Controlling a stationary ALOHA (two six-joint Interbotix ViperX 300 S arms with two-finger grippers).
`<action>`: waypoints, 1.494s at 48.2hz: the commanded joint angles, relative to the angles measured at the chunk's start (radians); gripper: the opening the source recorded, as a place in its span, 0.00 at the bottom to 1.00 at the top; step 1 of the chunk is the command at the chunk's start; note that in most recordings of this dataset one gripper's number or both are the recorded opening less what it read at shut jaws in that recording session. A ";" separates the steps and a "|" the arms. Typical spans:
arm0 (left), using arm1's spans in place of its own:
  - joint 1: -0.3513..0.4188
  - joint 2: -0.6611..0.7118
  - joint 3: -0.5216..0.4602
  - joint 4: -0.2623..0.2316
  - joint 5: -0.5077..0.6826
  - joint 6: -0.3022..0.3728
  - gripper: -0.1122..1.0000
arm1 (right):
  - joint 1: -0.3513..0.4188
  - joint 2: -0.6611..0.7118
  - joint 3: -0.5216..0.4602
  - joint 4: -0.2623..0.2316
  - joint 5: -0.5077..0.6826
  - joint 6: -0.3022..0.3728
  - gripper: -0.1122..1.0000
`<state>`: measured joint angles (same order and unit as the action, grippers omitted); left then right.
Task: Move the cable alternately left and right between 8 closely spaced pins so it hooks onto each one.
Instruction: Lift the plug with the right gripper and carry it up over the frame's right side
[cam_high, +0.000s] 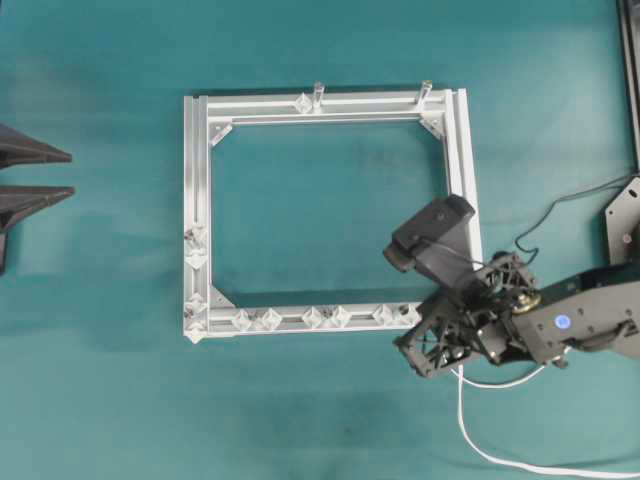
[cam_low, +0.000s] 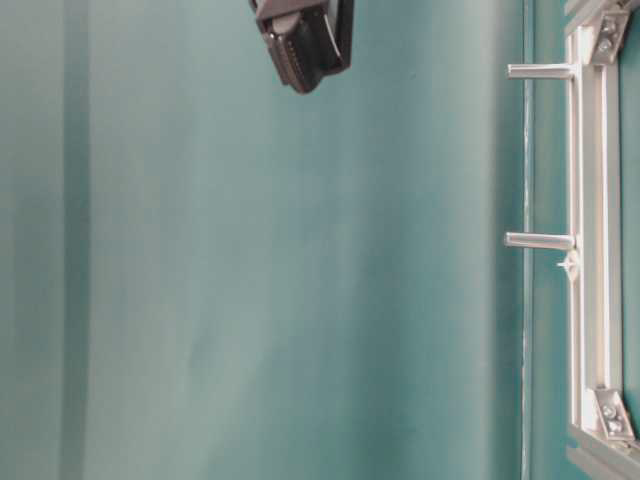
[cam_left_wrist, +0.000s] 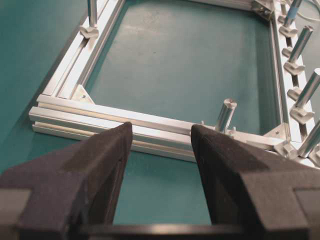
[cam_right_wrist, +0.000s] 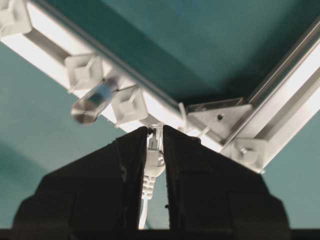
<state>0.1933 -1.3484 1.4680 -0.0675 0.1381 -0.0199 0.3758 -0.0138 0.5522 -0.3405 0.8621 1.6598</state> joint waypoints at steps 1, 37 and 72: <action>0.003 0.009 -0.009 0.003 -0.011 -0.005 0.58 | -0.006 -0.028 -0.008 -0.003 0.000 0.000 0.21; 0.003 0.011 -0.003 0.003 -0.020 -0.005 0.58 | -0.011 -0.028 -0.002 0.006 -0.005 0.000 0.21; 0.003 0.011 -0.005 0.003 -0.020 -0.005 0.58 | -0.158 -0.028 -0.002 -0.074 -0.005 -0.008 0.21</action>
<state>0.1933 -1.3484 1.4772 -0.0690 0.1273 -0.0199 0.2362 -0.0138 0.5599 -0.3942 0.8606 1.6536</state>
